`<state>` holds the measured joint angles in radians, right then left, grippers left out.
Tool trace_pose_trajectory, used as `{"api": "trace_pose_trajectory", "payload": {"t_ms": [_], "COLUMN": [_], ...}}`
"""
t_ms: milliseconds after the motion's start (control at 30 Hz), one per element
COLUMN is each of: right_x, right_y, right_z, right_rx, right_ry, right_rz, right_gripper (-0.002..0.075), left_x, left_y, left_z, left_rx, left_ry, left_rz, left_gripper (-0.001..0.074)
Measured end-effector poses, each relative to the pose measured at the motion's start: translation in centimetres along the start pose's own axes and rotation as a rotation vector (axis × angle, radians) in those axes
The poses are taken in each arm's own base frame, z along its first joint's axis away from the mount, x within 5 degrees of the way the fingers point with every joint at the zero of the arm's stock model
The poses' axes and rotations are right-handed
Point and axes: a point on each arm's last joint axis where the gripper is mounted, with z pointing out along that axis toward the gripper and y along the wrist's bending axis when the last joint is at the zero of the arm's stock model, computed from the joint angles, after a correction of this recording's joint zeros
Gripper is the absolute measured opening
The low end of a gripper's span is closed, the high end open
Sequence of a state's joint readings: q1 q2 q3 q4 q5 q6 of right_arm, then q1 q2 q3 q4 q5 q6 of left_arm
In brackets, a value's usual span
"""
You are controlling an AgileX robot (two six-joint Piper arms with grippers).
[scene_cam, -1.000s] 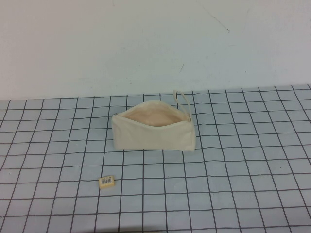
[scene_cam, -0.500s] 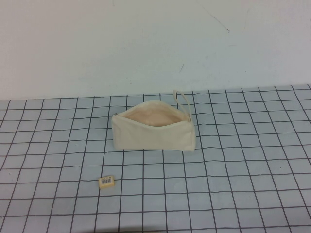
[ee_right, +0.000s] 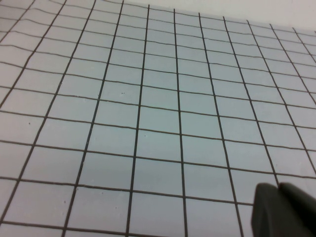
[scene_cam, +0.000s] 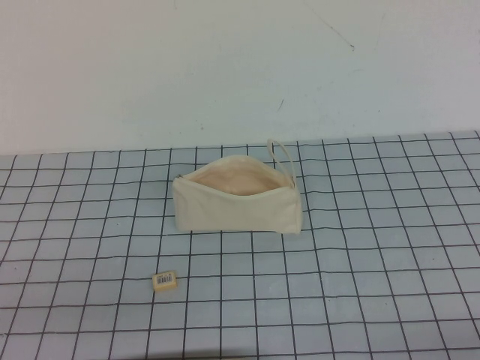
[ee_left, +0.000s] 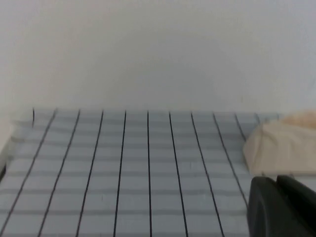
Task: Put eraser into pencil case
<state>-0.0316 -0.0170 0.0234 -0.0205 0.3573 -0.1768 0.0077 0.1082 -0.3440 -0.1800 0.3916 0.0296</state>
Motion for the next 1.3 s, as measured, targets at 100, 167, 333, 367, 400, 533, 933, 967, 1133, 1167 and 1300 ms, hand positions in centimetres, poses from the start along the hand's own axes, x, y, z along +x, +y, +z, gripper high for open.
{"api": "trace_pose_trajectory", "payload": {"t_ms": [100, 167, 333, 367, 400, 533, 933, 967, 1133, 1167, 1300], "right_x": [0.0, 0.0, 0.0, 0.0, 0.0, 0.0, 0.0, 0.0, 0.0, 0.0, 0.0], "right_y": [0.0, 0.0, 0.0, 0.0, 0.0, 0.0, 0.0, 0.0, 0.0, 0.0, 0.0], "right_z": [0.0, 0.0, 0.0, 0.0, 0.0, 0.0, 0.0, 0.0, 0.0, 0.0, 0.0], "right_rx": [0.000, 0.000, 0.000, 0.000, 0.000, 0.000, 0.000, 0.000, 0.000, 0.000, 0.000], "right_ry": [0.000, 0.000, 0.000, 0.000, 0.000, 0.000, 0.000, 0.000, 0.000, 0.000, 0.000], "right_rz": [0.000, 0.000, 0.000, 0.000, 0.000, 0.000, 0.000, 0.000, 0.000, 0.000, 0.000], "right_gripper": [-0.0001, -0.0001, -0.0001, -0.0001, -0.0001, -0.0001, -0.0001, -0.0001, -0.0001, -0.0001, -0.0001], "left_x": [-0.7, -1.0, -0.5, -0.5, -0.4, -1.6, -2.2, -1.8, 1.2, 1.5, 2.7], "left_y": [-0.2, -0.2, -1.2, -1.9, -2.4, -4.2, -5.3, -5.8, -7.9, -8.1, -8.9], "left_z": [0.5, 1.1, 3.4, 4.0, 4.4, 7.5, 19.7, 20.6, 24.7, 25.2, 26.8], "left_rx": [-0.004, -0.010, 0.097, 0.164, 0.228, 0.426, 0.415, 0.413, 0.307, 0.300, 0.301], "left_ry": [0.199, 0.260, 0.416, 0.476, 0.533, 0.658, 0.794, 0.821, 0.977, 0.984, 1.000], "left_rz": [0.017, 0.021, -0.088, -0.098, -0.087, -0.061, 0.161, 0.200, 0.366, 0.382, 0.432], "left_gripper": [-0.0001, -0.0001, -0.0001, -0.0001, -0.0001, -0.0001, -0.0001, -0.0001, 0.0046, 0.0064, 0.0193]}}
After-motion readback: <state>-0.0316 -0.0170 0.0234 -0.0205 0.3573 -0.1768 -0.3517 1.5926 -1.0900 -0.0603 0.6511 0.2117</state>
